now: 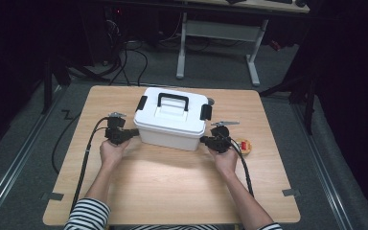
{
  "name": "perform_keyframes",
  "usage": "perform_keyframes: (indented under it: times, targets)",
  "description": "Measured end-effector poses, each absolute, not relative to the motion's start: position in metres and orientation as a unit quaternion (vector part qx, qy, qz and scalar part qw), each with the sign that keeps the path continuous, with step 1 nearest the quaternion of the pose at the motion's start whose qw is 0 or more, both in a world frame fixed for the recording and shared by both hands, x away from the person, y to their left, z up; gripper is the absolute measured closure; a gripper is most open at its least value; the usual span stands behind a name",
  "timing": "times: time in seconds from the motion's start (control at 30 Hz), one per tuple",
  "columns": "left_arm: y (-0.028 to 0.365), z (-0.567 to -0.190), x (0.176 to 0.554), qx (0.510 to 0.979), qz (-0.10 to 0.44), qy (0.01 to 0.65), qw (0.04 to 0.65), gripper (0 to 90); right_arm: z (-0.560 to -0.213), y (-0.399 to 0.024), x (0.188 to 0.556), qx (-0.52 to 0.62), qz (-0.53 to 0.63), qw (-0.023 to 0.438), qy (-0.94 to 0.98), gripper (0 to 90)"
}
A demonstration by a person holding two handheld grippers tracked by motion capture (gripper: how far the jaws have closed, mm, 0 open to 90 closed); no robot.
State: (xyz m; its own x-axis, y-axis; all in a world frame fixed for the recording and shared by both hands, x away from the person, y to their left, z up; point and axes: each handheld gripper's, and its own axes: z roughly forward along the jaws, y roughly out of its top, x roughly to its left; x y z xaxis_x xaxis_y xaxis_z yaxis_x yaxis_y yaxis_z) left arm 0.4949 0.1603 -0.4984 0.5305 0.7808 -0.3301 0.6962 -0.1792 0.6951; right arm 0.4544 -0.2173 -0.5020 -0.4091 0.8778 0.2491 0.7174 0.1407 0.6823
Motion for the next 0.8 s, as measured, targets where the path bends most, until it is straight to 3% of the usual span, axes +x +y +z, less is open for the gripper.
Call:
perform_keyframes:
  times: [0.8]
  targets:
    - [0.137, -0.495, 0.471, 0.784, 0.046, 0.448, 0.427, 90.0, -0.505, -0.242, 0.44, 0.544, 0.37, 0.113, 0.744, 90.0]
